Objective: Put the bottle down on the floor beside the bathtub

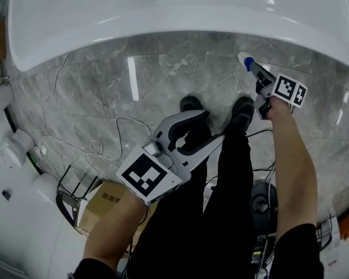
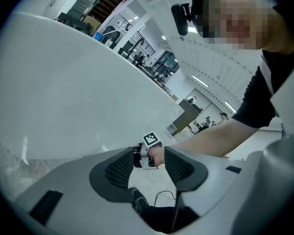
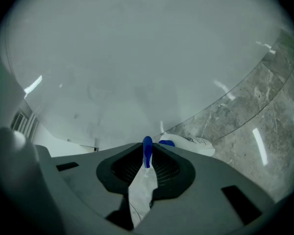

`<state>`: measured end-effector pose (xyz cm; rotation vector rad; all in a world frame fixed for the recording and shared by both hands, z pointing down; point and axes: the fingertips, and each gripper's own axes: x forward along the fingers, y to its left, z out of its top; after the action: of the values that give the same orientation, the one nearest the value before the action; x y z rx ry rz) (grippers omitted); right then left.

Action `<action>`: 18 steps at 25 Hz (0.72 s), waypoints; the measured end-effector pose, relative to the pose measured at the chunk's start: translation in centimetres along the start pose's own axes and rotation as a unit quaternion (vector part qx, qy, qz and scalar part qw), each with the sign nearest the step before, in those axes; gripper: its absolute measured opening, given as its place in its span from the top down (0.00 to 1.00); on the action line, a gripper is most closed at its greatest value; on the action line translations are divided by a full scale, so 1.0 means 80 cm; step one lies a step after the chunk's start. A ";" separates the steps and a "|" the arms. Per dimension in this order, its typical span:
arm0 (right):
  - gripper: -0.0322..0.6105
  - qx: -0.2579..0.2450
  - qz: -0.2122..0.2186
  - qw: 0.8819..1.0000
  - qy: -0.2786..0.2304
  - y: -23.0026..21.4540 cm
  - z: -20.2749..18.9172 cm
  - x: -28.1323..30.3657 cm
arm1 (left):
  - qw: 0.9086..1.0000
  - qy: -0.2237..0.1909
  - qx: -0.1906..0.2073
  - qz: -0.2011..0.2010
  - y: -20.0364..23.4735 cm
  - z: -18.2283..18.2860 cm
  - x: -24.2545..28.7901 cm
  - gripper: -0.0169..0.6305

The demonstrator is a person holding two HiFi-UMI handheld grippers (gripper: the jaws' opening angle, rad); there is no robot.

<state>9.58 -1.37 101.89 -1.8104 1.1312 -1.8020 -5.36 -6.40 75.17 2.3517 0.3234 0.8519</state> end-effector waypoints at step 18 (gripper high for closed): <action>0.82 0.038 -0.016 0.999 -0.031 -0.036 0.016 -0.008 | 1.000 -0.004 -0.026 -0.003 -0.020 -0.004 0.023 0.67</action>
<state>11.67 0.52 103.43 -1.8380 1.0025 -1.7685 -4.22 -4.22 75.28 2.3041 0.3011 0.8376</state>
